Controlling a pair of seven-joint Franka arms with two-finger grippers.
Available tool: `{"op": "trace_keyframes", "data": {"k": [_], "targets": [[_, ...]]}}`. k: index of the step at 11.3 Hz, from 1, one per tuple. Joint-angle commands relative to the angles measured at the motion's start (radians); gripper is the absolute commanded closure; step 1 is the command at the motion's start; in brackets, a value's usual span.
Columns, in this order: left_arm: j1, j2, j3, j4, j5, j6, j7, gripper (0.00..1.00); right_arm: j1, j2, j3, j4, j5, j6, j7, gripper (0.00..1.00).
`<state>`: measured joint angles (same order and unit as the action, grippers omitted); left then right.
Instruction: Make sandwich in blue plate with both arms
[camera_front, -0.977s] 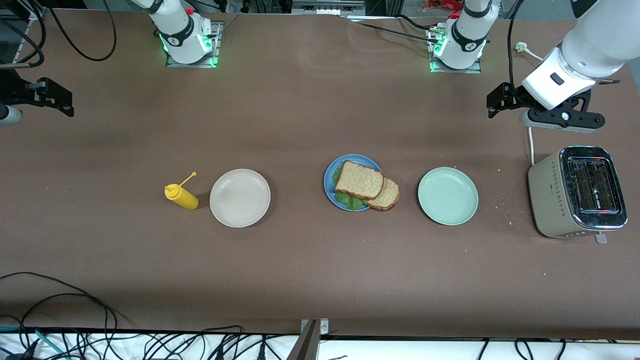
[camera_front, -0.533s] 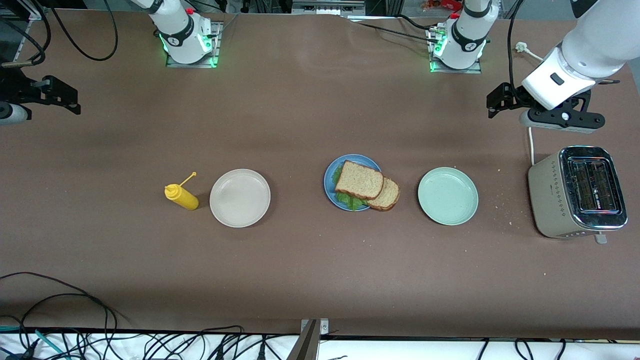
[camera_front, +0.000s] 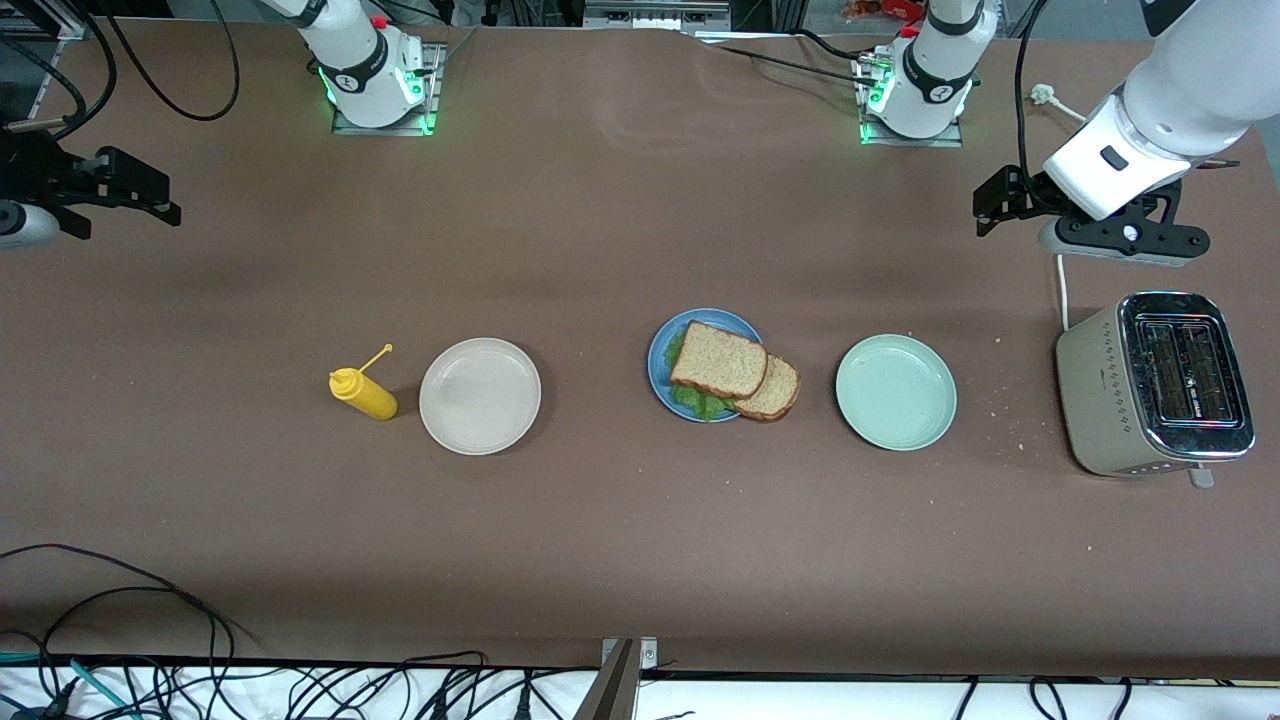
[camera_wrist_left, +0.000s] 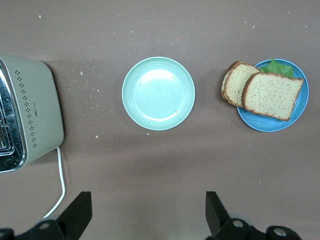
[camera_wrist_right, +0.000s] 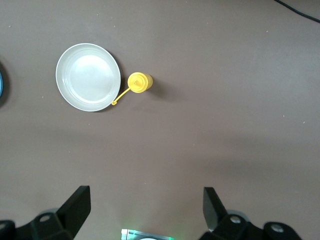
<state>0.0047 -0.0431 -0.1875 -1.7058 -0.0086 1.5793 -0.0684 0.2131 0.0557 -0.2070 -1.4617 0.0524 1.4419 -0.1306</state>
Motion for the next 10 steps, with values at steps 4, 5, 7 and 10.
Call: {"op": "trace_keyframes", "data": {"k": [4,5,7,10], "targets": [[0.001,0.011,-0.006,0.025,0.024,-0.019,0.001,0.0,-0.001,-0.007,-0.026,0.012,-0.019,-0.026,0.023,0.0],[0.001,0.011,-0.006,0.026,0.024,-0.021,0.001,0.0,-0.001,-0.007,-0.026,0.014,-0.02,-0.035,0.023,0.0],[0.001,0.011,-0.007,0.026,0.024,-0.021,0.002,0.0,-0.001,-0.007,-0.026,0.014,-0.031,-0.035,0.025,0.0],[0.001,0.011,-0.007,0.026,0.024,-0.021,0.002,0.0,-0.001,-0.007,-0.028,0.014,-0.031,-0.035,0.025,0.0]]}}
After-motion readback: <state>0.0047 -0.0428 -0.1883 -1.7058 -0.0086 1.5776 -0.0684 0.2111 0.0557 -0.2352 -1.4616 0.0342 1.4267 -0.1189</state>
